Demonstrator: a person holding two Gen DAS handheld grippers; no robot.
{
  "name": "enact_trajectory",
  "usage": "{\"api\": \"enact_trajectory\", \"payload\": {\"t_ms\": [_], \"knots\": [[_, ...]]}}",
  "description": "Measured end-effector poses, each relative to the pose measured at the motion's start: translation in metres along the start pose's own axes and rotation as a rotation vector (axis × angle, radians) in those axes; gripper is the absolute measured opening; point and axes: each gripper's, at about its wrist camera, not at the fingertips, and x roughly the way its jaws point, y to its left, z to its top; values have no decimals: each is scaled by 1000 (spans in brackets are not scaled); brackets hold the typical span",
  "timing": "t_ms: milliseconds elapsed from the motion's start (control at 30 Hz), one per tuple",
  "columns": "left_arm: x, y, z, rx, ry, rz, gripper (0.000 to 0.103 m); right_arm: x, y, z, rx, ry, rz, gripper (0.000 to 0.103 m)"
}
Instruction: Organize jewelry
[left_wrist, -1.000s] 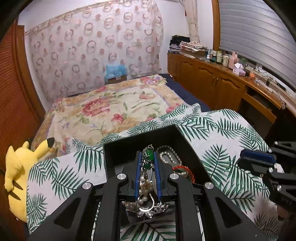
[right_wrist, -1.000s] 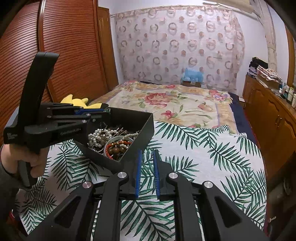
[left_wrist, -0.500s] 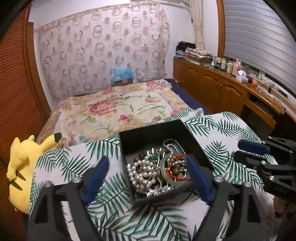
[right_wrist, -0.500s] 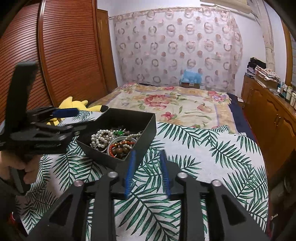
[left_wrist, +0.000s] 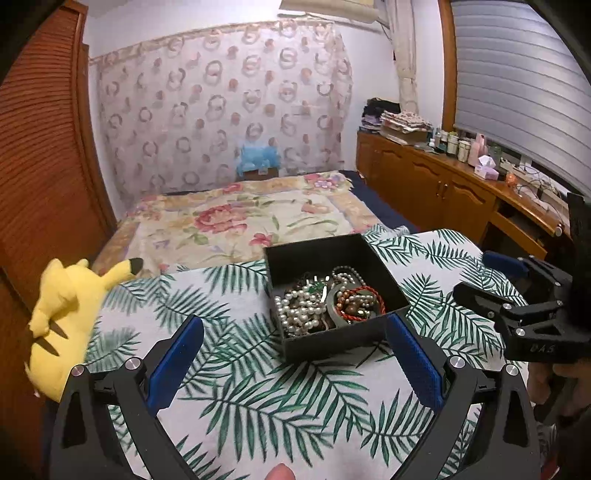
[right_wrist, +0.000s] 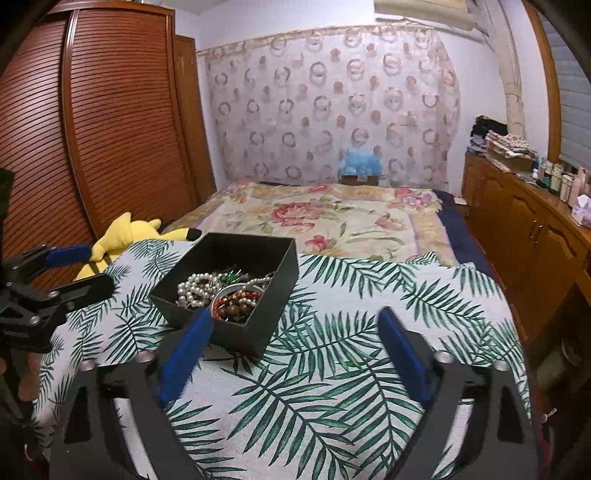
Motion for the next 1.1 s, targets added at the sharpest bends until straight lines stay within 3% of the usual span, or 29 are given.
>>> {"api": "enact_trajectory", "payload": {"t_ms": [467, 700, 1100], "knots": [[-31, 5, -5, -55, -29, -1, 95, -34, 12, 3, 24, -70, -82, 100], [-48, 11, -19, -74, -30, 26, 95, -64, 22, -5, 40, -127, -44, 100], [-64, 23, -33, -103, -42, 23, 95, -92, 39, -26, 50, -146, -85, 100]]}}
